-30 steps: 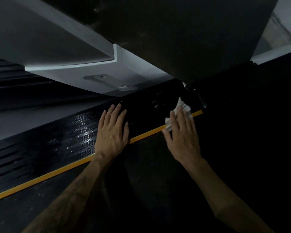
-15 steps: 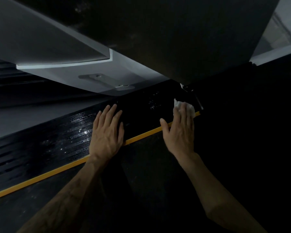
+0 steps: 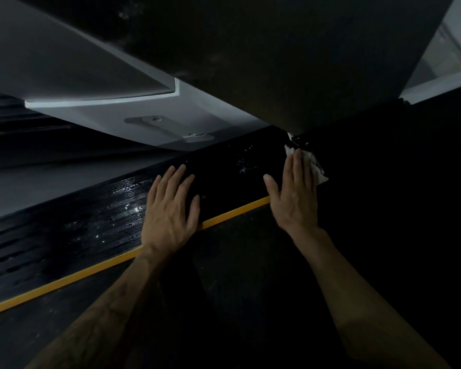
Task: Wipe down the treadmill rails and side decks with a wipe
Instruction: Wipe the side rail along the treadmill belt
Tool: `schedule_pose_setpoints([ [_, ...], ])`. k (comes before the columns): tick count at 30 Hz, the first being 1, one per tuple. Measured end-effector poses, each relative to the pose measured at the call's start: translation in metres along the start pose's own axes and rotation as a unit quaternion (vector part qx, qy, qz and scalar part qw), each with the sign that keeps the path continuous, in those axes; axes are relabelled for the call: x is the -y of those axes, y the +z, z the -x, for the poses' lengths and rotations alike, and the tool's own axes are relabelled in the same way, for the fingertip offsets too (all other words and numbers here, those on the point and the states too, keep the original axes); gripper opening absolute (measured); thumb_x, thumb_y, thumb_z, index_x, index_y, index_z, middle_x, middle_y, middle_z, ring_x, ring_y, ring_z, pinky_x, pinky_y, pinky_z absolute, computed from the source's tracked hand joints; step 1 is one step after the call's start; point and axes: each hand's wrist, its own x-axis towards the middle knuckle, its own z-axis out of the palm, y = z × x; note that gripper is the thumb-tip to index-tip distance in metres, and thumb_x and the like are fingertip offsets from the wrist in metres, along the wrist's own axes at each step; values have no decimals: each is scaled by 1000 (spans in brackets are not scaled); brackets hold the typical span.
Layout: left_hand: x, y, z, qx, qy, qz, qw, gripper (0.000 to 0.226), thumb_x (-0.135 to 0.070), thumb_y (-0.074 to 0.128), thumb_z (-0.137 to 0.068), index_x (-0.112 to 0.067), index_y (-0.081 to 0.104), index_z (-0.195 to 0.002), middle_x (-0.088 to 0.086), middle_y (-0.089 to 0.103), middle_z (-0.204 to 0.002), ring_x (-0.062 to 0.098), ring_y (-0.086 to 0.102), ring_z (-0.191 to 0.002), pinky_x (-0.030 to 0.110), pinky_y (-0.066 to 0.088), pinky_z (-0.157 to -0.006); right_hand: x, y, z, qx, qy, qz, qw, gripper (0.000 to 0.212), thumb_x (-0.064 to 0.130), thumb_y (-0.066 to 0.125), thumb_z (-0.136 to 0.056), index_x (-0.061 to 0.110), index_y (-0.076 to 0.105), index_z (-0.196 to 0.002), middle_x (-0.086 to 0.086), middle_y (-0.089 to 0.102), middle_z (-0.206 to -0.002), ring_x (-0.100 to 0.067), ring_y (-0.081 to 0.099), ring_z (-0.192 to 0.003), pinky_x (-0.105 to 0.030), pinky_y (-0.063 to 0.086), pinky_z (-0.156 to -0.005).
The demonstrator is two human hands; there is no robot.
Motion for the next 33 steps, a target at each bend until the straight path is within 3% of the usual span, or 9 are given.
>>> schedule_pose_setpoints([
  [2, 1, 0, 0, -2, 3, 6, 1000, 55, -42, 42, -104, -12, 47, -149, 8, 34, -164, 21, 19, -157, 50, 17, -127, 0, 0, 1, 7, -30, -1, 1000, 91, 72, 8, -97, 11, 4, -164, -10, -5, -172, -24, -7, -159, -46, 1, -129],
  [6, 0, -1, 0, -7, 0, 18, 1000, 55, -41, 41, -103, -12, 48, -149, 8, 35, -164, 20, 19, -157, 50, 18, -127, -22, 7, 24, 16, -173, 11, 985, 79, 62, 17, -103, 12, 11, -165, -5, 1, -173, -18, -6, -159, -41, 2, -129],
  [11, 1, -2, 0, -14, 0, 27, 1000, 54, -40, 39, -104, -11, 50, -148, 9, 37, -162, 20, 21, -156, 51, 20, -126, -27, 2, 11, -5, -62, 6, 998, 82, 60, 26, -102, 13, 3, -165, -7, -5, -173, -20, -8, -159, -43, 5, -129],
  [15, 2, 0, 0, -11, 2, 15, 1000, 54, -40, 39, -105, -11, 49, -149, 9, 36, -163, 21, 21, -156, 50, 19, -127, -2, 1, -4, 8, -17, -1, 1000, 88, 67, 16, -99, 11, 0, -164, -10, -9, -172, -23, -11, -158, -47, 1, -129],
  [18, 2, 1, 0, -14, 4, 5, 1000, 55, -40, 37, -105, -9, 46, -151, 11, 32, -165, 23, 19, -157, 50, 17, -127, 4, 8, 11, 24, -101, 5, 995, 85, 71, 3, -98, 17, 2, -164, -5, -9, -172, -21, -13, -158, -50, 1, -129],
  [20, 1, 1, 0, -17, -3, -5, 1000, 57, -40, 36, -105, -9, 42, -153, 12, 28, -167, 25, 17, -157, 50, 15, -128, -1, 10, 26, 33, -158, -16, 987, 81, 68, 6, -101, 19, 8, -165, 0, -5, -172, -16, -11, -159, -49, 2, -129],
  [23, 0, 2, -1, -14, -5, -27, 1000, 58, -40, 37, -105, -10, 41, -155, 11, 25, -168, 25, 13, -158, 52, 11, -128, -18, 8, 26, 1, -130, -39, 991, 72, 59, 16, -104, 19, 17, -164, -1, 6, -173, -15, -3, -159, -48, 8, -129],
  [29, 3, 2, 0, -8, -3, -9, 1000, 56, -39, 39, -105, -13, 42, -155, 7, 26, -169, 22, 12, -159, 54, 11, -128, 0, 1, -9, 10, -10, 11, 1000, 82, 66, 13, -99, 17, 2, -165, -6, -8, -172, -24, -11, -158, -49, -1, -129],
  [33, 6, 1, -3, 4, -7, -2, 1000, 57, -41, 33, -105, -16, 42, -155, 4, 27, -168, 20, 13, -159, 51, 10, -128, 6, 11, 11, 20, -132, 12, 991, 78, 64, 10, -101, 19, 3, -165, -1, -8, -172, -19, -11, -159, -46, -4, -129],
])
